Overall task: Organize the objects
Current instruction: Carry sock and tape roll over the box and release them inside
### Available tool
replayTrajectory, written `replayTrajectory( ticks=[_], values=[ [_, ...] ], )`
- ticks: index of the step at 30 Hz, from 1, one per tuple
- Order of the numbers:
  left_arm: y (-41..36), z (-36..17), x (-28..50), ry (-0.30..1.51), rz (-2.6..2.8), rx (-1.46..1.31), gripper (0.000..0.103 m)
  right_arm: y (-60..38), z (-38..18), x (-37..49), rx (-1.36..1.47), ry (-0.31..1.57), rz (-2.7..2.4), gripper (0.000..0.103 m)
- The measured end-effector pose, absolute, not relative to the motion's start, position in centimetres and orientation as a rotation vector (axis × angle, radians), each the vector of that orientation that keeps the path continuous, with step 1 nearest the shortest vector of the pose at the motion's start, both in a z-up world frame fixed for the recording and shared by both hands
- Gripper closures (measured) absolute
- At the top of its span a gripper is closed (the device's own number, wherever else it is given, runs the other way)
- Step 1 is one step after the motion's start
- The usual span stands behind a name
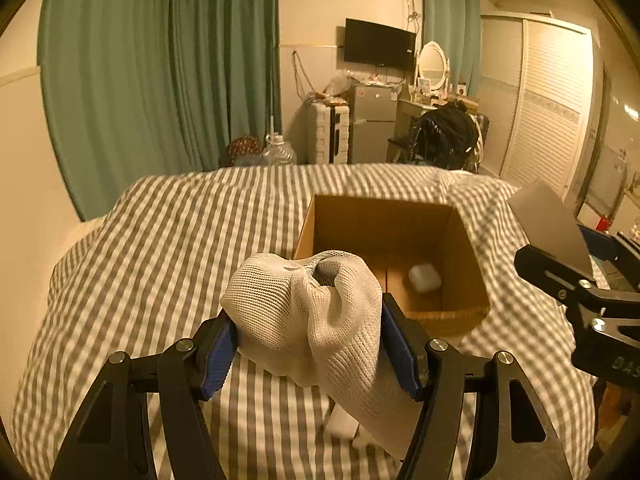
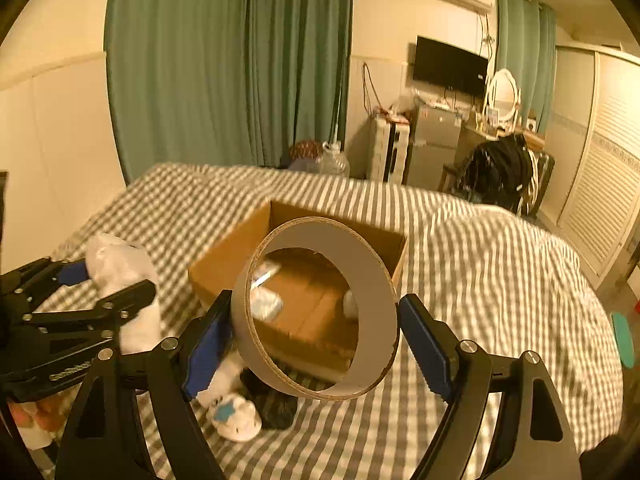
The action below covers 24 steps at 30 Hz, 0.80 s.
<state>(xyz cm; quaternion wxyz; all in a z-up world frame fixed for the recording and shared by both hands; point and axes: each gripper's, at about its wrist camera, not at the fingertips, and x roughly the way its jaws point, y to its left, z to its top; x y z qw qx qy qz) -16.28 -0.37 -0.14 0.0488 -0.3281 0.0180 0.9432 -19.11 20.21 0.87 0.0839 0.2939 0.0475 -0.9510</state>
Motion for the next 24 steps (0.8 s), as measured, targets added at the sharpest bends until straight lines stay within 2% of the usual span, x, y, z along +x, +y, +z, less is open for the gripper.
replayTrajectory(
  ticks=[8,13,24],
  values=[
    [0.9,2.0,-21.6,0.082,2.845,-0.943,0.035,19.8,4.4,-22.6,0.796,0.163,-2.854,0.021],
    [1.3,2.0,-25.4,0.075,2.812,-0.931,0.035,20.4,5.3,-26.3,0.782,0.078,-2.852,0.021],
    [3.3,-2.4,-32.7,0.112,2.716,-0.965,0.035,20.9,1.6,-35.0,0.885,0.028,-2.835,0.022]
  ],
)
